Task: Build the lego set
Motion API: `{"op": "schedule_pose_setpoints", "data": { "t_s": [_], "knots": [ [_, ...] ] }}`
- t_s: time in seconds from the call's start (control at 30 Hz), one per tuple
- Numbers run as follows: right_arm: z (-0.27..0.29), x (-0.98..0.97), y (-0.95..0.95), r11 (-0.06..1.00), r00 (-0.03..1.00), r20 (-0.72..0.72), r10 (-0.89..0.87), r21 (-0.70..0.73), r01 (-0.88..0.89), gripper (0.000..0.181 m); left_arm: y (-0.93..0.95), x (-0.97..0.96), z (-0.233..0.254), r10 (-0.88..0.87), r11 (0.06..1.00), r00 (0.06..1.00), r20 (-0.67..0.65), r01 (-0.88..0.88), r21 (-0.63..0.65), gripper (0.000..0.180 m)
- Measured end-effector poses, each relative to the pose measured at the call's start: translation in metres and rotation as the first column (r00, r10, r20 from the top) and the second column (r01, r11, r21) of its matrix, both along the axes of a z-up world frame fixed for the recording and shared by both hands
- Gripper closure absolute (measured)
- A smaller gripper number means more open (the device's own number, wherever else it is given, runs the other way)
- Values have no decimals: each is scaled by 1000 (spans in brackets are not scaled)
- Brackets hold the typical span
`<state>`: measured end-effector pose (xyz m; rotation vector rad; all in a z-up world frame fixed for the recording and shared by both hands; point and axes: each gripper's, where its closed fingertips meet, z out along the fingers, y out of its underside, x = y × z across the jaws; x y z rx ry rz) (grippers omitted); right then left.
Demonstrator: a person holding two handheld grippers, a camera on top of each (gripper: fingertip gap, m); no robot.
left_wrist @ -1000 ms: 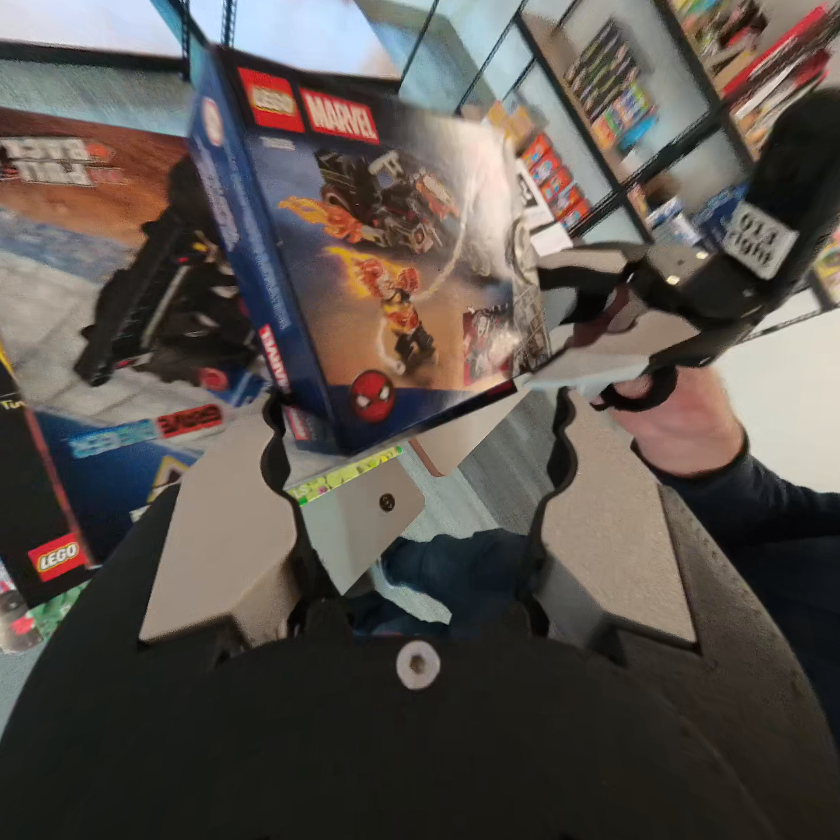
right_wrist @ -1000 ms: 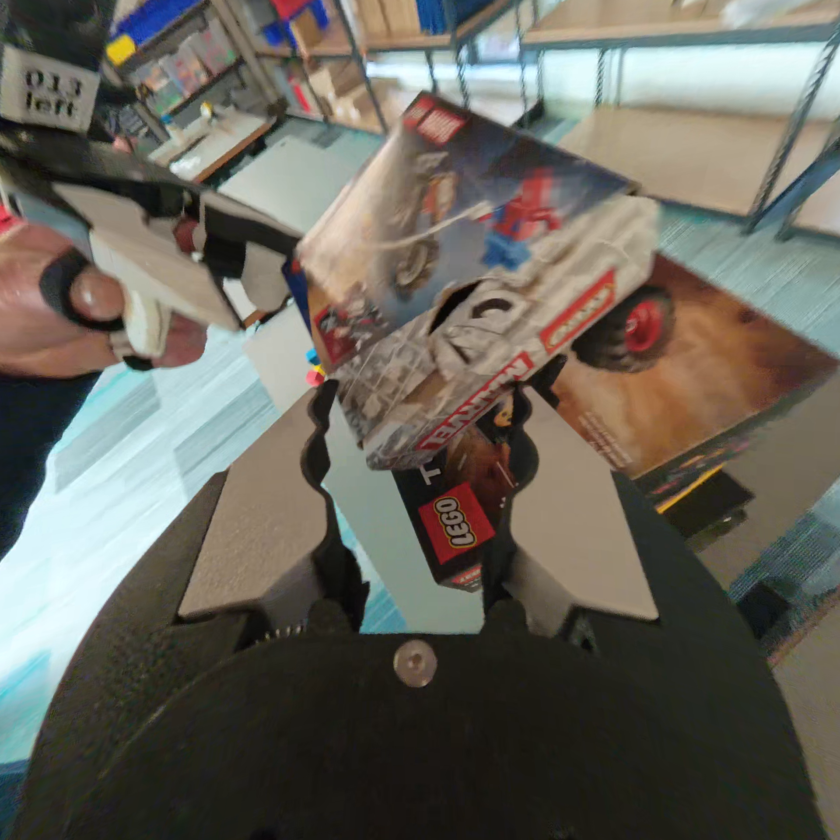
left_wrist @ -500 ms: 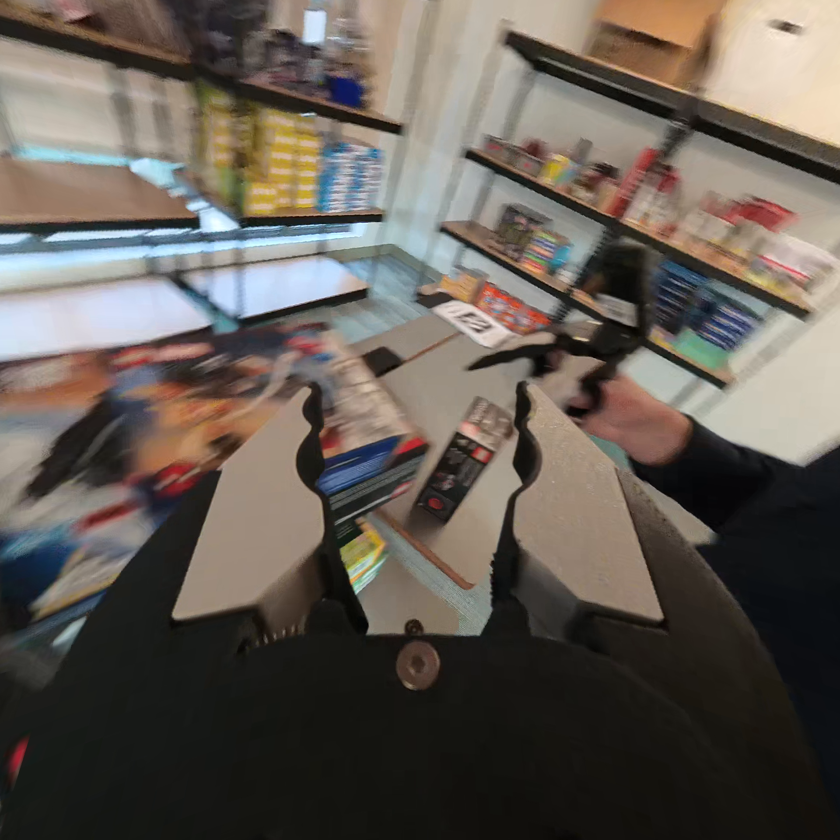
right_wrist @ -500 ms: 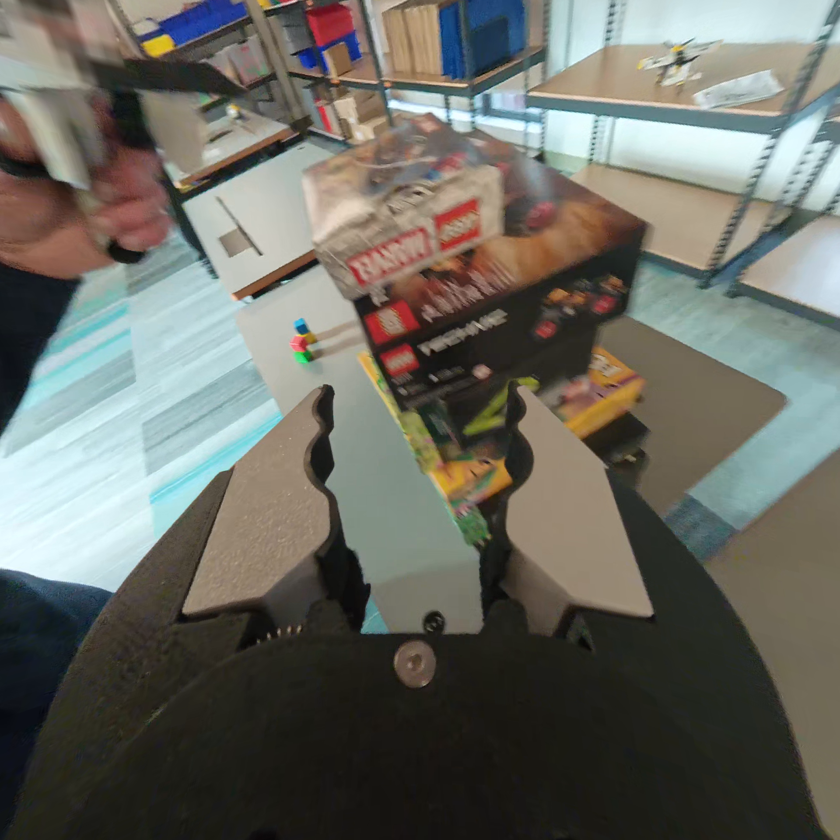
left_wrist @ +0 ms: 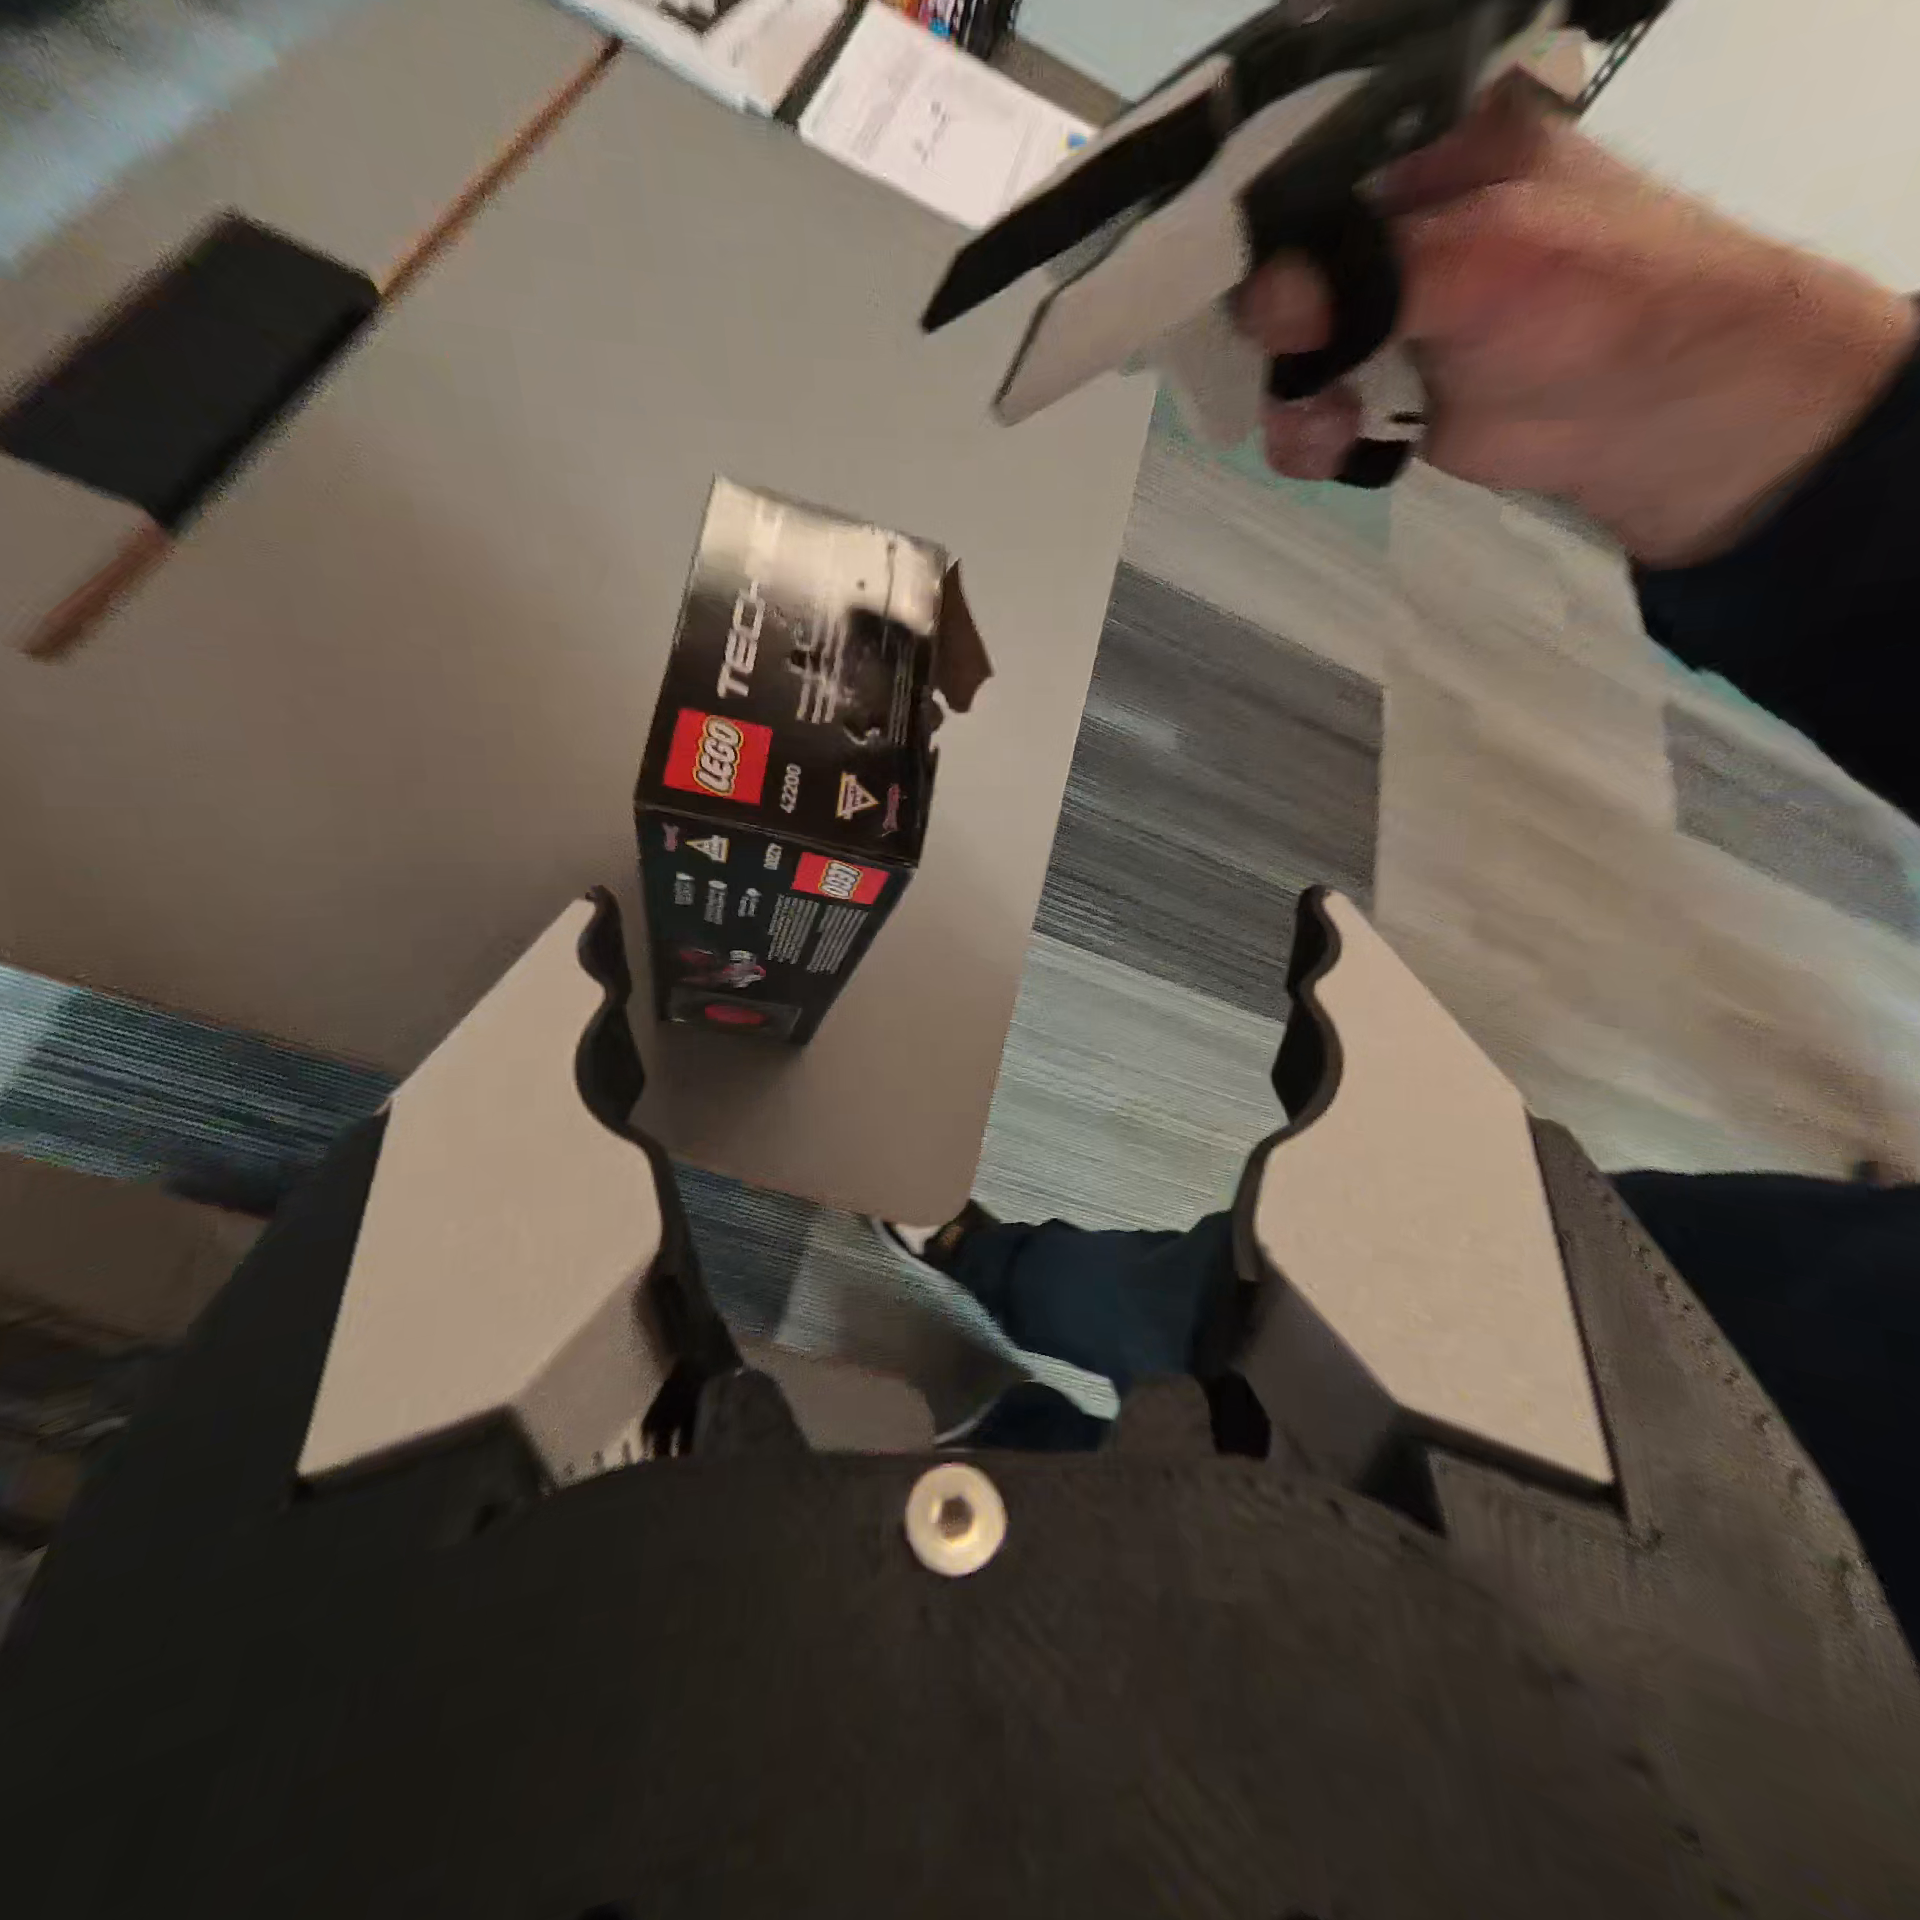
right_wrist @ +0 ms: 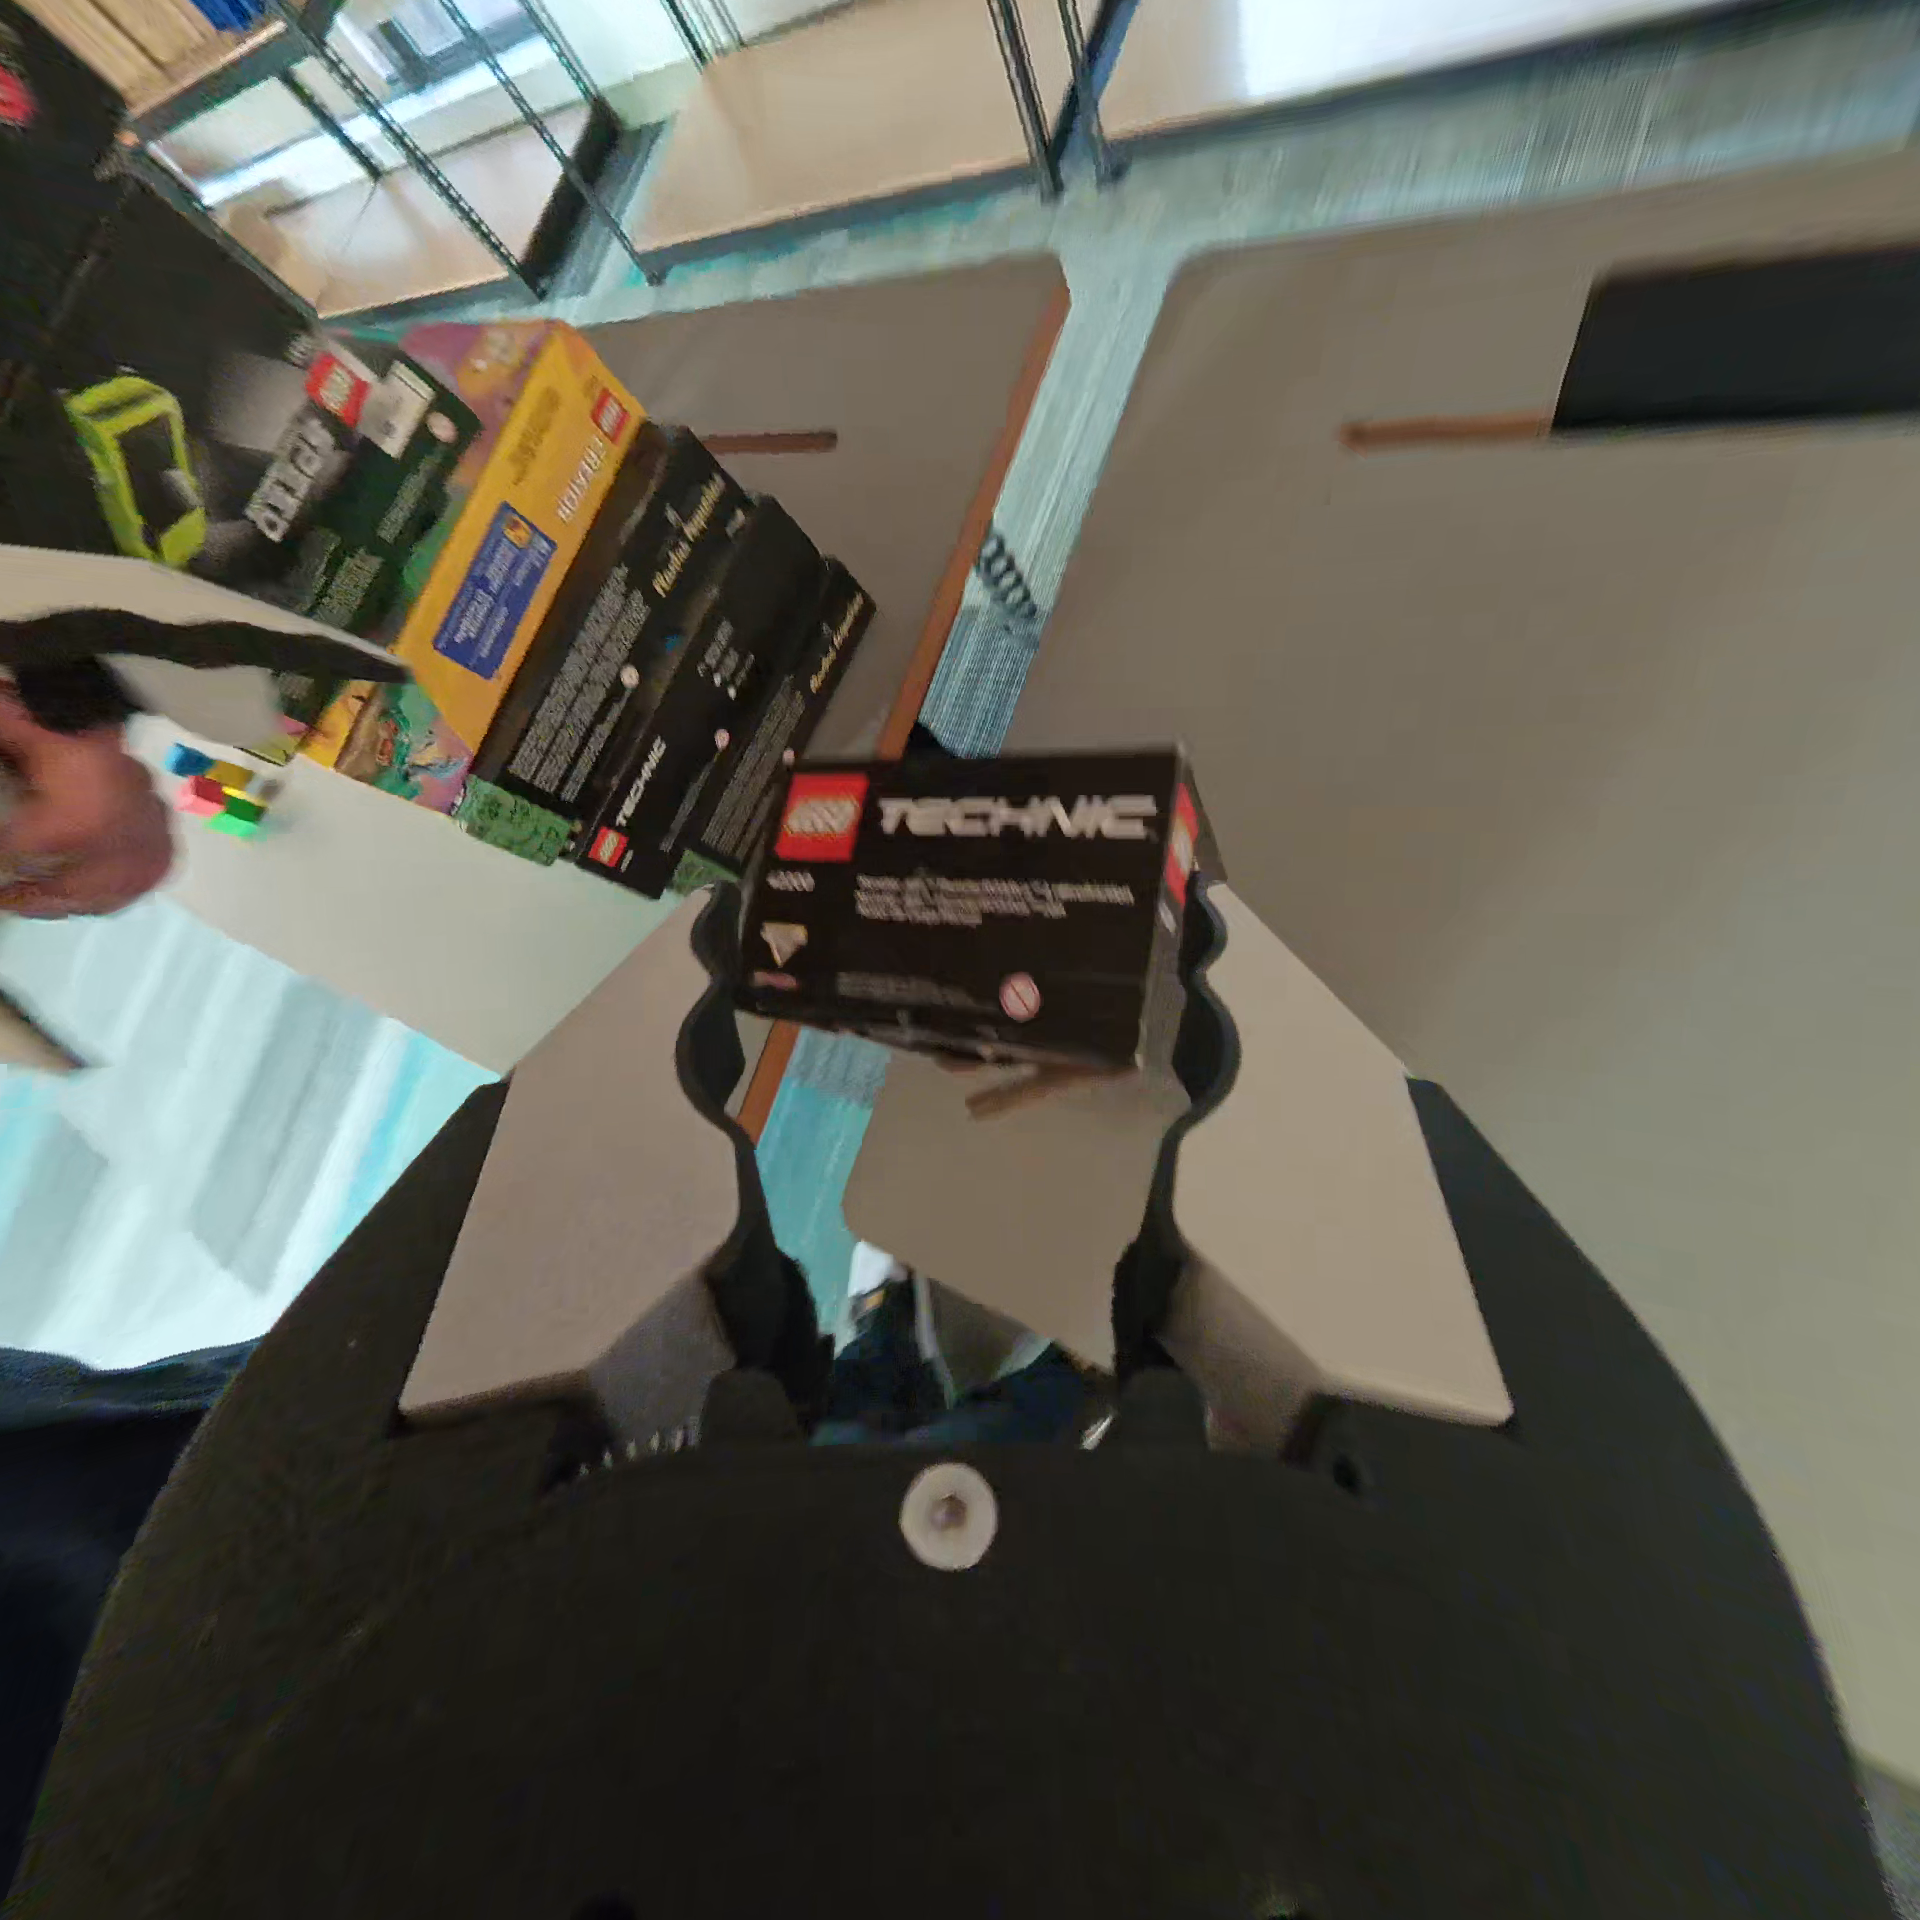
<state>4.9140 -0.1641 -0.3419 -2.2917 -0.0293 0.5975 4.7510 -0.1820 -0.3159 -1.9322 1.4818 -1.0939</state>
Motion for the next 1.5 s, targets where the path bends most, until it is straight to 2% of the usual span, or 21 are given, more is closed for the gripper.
{"op": "schedule_pose_setpoints", "data": {
  "t_s": [0.1, 0.2, 0.3, 0.37, 0.5, 0.67, 0.73, 0.77, 0.83, 0.87, 1.0, 1.1, 1.17, 1.23, 1.33, 1.37, 1.5],
  "knots": [
    [-38, 16, -18, 993, 997, -58, -45, -112, 38, 98, 19, 31, -49, 59, 987, 998, -11, -60, -151, 63],
    [-70, 15, -42, 969, 980, -173, -96, -243, 52, 92, 40, 54, -74, 88, 979, 996, -18, -89, -183, 64],
    [-90, -8, -56, 953, 945, -306, -113, -303, 16, 91, 46, 71, -90, 63, 969, 998, -12, -64, -239, 75],
    [-95, -21, -57, 954, 906, -399, -144, -300, 20, 91, 34, 78, -103, 14, 953, 999, -49, -28, -301, 82],
    [-95, -37, -52, 958, 765, -607, -215, -282, 46, 87, 8, 85, -104, -4, 973, 998, -65, -11, -231, 88],
    [-114, -26, -72, 951, 705, -654, -274, -291, 100, 72, -58, 95, -93, -130, 961, 991, -30, 118, -249, 87],
    [-121, -8, -86, 947, 632, -711, -309, -290, 137, 87, -81, 97, -86, -195, 924, 980, 45, 199, -328, 88],
    [-121, -1, -91, 953, 583, -755, -299, -269, 140, 88, -86, 98, -82, -205, 902, 974, 96, 226, -368, 94],
    [-126, 6, -103, 965, 507, -822, -261, -236, 115, 97, -71, 101, -76, -119, 891, 975, 188, 189, -413, 98],
    [-132, 8, -107, 965, 482, -837, -260, -239, 106, 90, -56, 101, -77, -48, 878, 975, 216, 144, -456, 100],
    [-143, 17, -115, 973, 448, -863, -233, -201, 118, 80, 7, 84, -146, 135, 865, 989, 64, -86, -495, 98],
    [-140, 23, -119, 978, 462, -863, -205, -168, 121, 89, 29, 72, -197, 204, 788, 978, -47, -193, -584, 93],
    [-145, 27, -124, 977, 468, -858, -213, -178, 117, 88, 25, 73, -223, 178, 752, 978, -112, -208, -625, 90],
    [-149, 36, -131, 971, 446, -863, -238, -197, 137, 90, 15, 81, -241, 116, 753, 981, -157, -190, -630, 88],
    [-155, 60, -143, 957, 383, -883, -269, -200, 211, 116, 5, 90, -266, 55, 761, 971, -234, -193, -620, 85],
    [-158, 62, -148, 958, 378, -886, -269, -206, 199, 119, -1, 93, -272, 28, 761, 967, -253, -185, -621, 83],
    [-165, 56, -160, 975, 380, -898, -221, -191, 115, 112, -20, 112, -275, -28, 717, 969, -244, -151, -681, 81]
  ]
}}
